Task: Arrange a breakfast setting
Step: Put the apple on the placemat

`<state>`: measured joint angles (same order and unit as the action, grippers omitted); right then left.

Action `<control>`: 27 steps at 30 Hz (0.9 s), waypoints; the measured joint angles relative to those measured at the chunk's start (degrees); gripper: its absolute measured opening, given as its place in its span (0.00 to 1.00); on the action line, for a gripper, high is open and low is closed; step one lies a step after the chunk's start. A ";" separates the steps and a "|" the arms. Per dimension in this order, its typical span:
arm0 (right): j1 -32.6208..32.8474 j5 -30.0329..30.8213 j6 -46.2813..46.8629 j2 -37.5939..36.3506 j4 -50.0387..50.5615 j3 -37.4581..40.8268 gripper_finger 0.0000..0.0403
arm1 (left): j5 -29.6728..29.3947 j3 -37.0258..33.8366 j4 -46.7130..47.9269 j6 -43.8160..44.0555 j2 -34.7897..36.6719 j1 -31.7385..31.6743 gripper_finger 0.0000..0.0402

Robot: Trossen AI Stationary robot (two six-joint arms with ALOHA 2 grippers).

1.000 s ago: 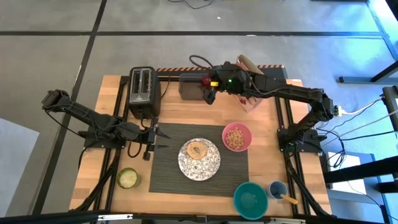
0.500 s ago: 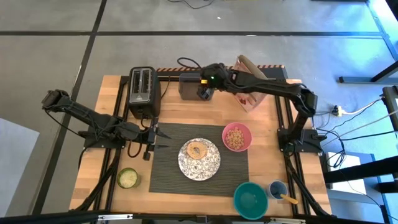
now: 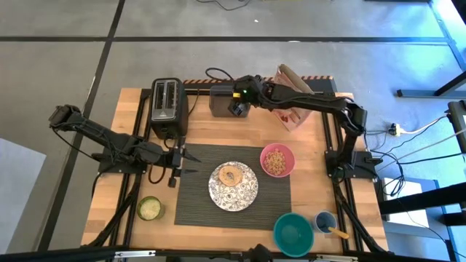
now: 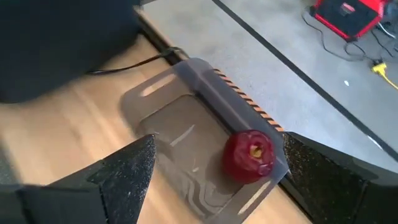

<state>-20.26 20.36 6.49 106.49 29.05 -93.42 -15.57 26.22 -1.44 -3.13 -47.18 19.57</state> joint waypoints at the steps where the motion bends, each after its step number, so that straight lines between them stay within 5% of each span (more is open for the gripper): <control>1: -0.53 0.07 0.55 0.74 -0.59 0.02 0.85 | 0.01 0.00 -0.21 -0.01 0.00 0.00 0.40; 7: -4.45 -1.70 0.87 4.82 -3.33 -1.71 0.85 | 0.00 0.00 -0.87 -0.02 0.00 0.00 0.40; 17: -8.84 -5.48 2.58 14.15 7.75 -14.27 0.85 | 0.00 0.00 -0.80 -0.05 0.00 -0.02 0.40; 27: -10.15 -5.56 2.76 17.82 9.74 -14.71 0.85 | 0.00 0.00 -0.78 -0.07 0.00 -0.02 0.40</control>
<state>-30.41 14.81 9.25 124.30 38.80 -108.14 -15.57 26.22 -2.22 -3.20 -47.18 19.55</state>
